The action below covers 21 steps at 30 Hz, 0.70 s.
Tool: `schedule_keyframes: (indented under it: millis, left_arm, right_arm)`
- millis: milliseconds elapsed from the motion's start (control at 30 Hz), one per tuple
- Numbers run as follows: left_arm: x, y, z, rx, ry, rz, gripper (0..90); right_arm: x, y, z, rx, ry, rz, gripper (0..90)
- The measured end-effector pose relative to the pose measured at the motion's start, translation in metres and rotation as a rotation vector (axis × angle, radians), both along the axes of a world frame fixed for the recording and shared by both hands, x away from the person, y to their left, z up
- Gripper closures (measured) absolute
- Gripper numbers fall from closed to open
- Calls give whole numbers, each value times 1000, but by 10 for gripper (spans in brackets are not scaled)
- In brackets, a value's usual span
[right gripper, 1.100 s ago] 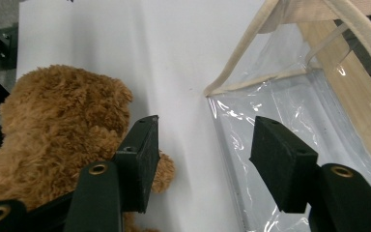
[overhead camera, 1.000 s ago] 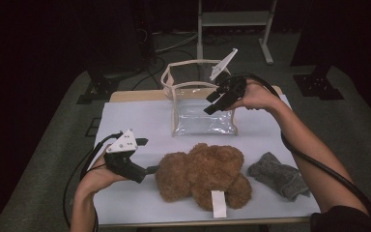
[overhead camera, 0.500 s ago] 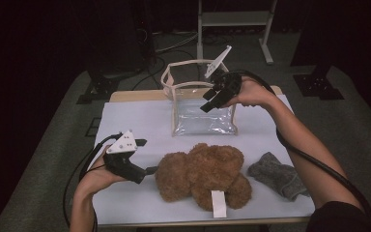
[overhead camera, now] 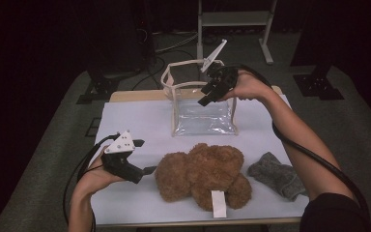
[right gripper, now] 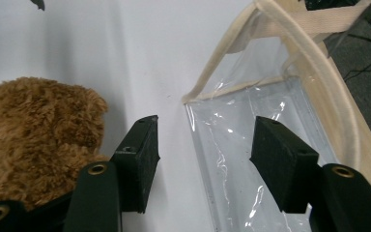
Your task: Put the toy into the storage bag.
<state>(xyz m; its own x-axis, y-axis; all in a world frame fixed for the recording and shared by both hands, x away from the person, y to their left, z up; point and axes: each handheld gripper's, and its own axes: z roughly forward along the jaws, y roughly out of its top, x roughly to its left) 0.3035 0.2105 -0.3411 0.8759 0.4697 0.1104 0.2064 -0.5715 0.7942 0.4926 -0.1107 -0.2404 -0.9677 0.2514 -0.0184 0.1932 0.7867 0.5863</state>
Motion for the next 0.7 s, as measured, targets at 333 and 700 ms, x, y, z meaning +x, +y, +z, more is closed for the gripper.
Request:
schedule_keyframes:
  millis: [333, 700]
  left_arm:
    - [1, 7, -2, -5, 3, 26, 62]
    - [0, 9, -2, -3, 1, 28, 62]
  right_arm:
    - [19, -2, 3, -24, -25, -54, 429]
    - [38, -2, 2, -49, -45, -86, 435]
